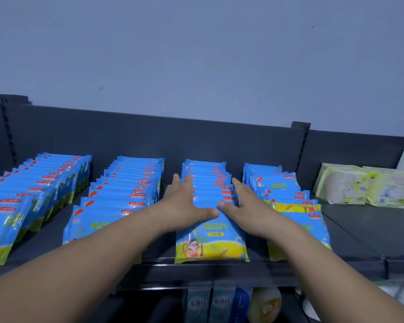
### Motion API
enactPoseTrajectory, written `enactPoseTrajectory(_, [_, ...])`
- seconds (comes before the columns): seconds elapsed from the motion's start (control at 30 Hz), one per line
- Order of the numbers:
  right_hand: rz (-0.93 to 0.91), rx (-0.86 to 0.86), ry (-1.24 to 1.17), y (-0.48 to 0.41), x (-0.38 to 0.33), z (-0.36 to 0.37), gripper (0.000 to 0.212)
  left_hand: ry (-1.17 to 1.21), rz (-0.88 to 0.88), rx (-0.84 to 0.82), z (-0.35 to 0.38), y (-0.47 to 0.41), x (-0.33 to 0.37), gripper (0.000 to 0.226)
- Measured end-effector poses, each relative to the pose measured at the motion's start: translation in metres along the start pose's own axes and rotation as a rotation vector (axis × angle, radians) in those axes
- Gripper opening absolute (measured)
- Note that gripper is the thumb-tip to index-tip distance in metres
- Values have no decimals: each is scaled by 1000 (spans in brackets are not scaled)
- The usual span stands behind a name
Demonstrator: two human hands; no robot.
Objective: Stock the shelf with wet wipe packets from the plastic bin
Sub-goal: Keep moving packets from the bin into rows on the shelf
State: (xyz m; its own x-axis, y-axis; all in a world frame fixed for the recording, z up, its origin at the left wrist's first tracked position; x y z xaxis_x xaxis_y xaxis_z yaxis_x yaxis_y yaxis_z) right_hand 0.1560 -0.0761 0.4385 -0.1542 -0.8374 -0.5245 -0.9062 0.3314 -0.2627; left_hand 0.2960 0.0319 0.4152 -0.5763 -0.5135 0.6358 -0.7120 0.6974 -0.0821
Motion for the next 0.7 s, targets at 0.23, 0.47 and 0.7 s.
enactPoseTrajectory(0.23, [29, -61, -70, -31, 14, 5, 35, -37, -145, -132, -2, -21, 3, 134])
enactPoseTrajectory(0.47, [13, -128, -75, -47, 21, 3, 32, -106, -68, -178, 1, -37, 2, 134])
enactPoseTrajectory(0.7, [150, -100, 54, -93, 30, -16, 47, -181, -109, -103, -21, -69, 14, 111])
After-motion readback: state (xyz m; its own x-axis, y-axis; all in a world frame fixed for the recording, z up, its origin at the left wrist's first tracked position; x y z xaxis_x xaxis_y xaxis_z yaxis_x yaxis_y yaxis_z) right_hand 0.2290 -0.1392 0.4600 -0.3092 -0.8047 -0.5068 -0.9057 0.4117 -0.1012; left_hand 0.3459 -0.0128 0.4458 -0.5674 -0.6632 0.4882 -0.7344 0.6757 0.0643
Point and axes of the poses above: each hand's wrist, its own y-axis away from the middle knuckle, its own z-axis out of the palm, x = y × z, the point moved 3 cm from there along -y, towards the middle knuckle, and after that the axes turned 9 degrees about -z, right-handed, at the moved point
